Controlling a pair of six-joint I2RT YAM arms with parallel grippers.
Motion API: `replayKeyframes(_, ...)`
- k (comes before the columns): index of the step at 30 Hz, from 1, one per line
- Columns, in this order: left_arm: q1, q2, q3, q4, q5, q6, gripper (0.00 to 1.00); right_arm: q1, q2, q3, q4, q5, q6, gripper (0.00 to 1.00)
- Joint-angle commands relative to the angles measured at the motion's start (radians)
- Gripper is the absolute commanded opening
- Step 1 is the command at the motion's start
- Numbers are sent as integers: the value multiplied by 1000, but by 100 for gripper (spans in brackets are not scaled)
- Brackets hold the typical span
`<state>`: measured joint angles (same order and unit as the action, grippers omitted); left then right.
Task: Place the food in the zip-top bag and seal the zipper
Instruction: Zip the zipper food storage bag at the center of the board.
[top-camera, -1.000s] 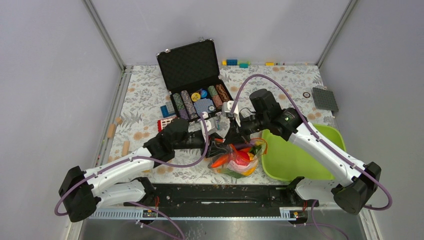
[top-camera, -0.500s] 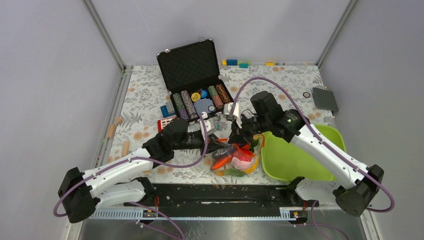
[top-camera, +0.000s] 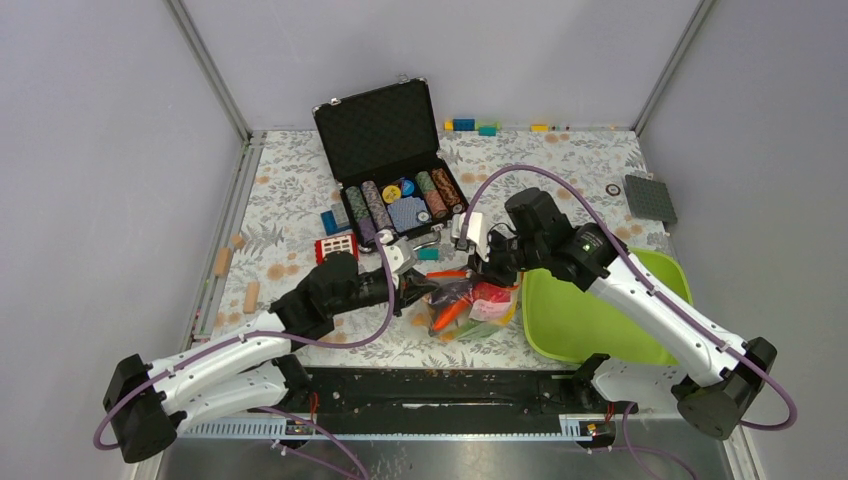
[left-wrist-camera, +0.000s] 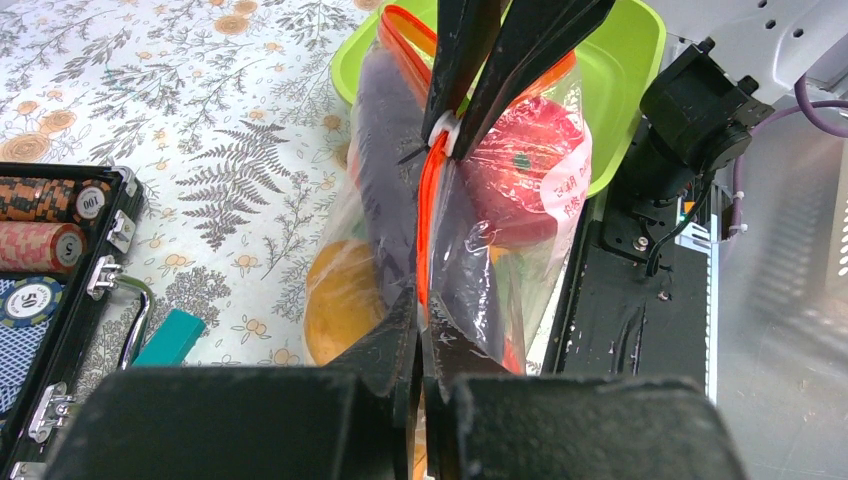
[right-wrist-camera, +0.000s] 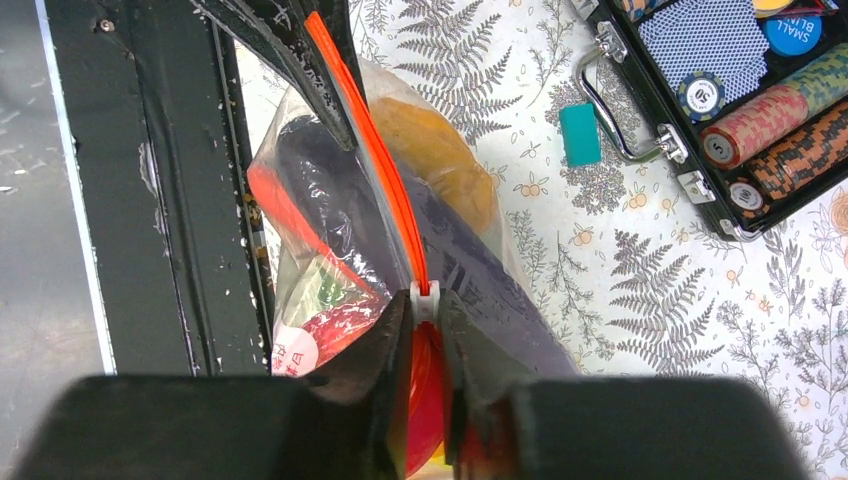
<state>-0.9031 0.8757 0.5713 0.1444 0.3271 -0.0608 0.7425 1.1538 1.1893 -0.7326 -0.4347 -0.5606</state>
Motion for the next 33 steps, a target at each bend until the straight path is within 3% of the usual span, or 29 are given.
replayKeyframes(1,9,-23,-19,3,-10,9,0,-26,7,26,-34,25,-31,33)
replayKeyframes(5,8,-8,-18,44,33,34,0,-27,-37,17,93,-8,78,66)
replayKeyframes(9,8,-8,-13,59,61,67,0,-27,-156,-51,249,139,243,99)
replayKeyframes(13,10,-30,-14,47,62,107,0,-35,-270,-130,346,472,493,100)
replayKeyframes(15,10,-44,-16,37,71,132,0,-47,-291,-143,298,663,661,100)
replayKeyframes(17,9,-53,-12,26,73,145,0,-63,-285,-134,195,744,748,100)
replayKeyframes(24,14,-47,20,-31,66,192,0,-152,-229,-126,-59,684,847,85)
replayKeyframes(28,17,-42,25,-35,62,201,0,-159,-246,-158,-75,576,848,76)
replayKeyframes(33,21,-43,29,-36,75,208,0,-161,-248,-210,-20,572,862,68)
